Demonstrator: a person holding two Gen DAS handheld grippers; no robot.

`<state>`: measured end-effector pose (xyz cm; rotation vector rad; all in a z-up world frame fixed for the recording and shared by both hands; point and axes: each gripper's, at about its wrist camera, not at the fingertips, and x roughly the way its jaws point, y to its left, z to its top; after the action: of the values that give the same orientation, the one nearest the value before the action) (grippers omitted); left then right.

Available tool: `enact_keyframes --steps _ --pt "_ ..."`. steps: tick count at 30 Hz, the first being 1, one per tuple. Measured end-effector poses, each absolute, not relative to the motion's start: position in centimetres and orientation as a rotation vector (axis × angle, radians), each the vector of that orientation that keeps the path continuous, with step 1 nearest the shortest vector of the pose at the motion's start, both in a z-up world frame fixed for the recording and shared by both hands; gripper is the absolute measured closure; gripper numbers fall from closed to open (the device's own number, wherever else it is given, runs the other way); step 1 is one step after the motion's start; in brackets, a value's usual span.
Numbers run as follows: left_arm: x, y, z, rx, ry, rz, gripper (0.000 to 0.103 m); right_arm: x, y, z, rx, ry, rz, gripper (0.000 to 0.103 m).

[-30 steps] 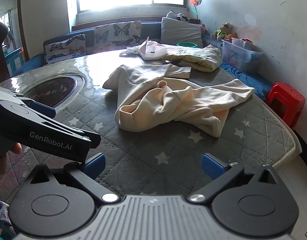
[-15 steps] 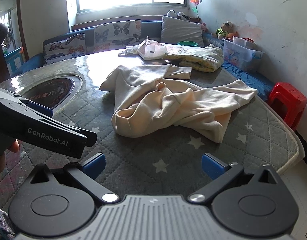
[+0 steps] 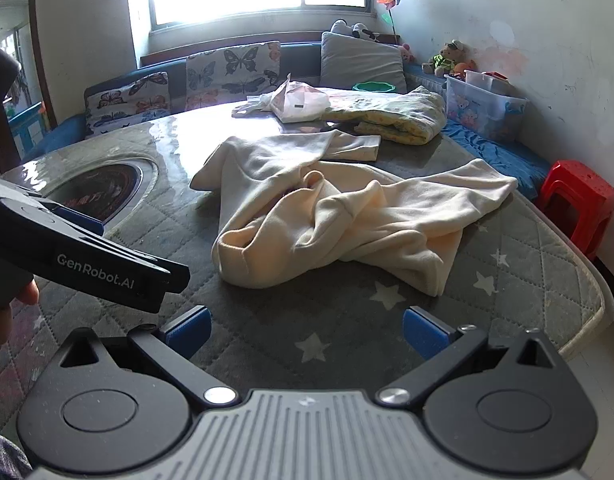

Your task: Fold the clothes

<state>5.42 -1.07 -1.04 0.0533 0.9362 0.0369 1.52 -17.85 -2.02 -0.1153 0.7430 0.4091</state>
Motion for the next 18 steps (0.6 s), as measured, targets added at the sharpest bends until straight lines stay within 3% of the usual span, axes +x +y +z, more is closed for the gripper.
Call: enact_keyframes --steps 18 --pt "7.8 -1.3 -0.5 0.07 0.937 0.055 0.0 3.8 -18.3 -1.8 -0.109 0.717 0.432 0.0"
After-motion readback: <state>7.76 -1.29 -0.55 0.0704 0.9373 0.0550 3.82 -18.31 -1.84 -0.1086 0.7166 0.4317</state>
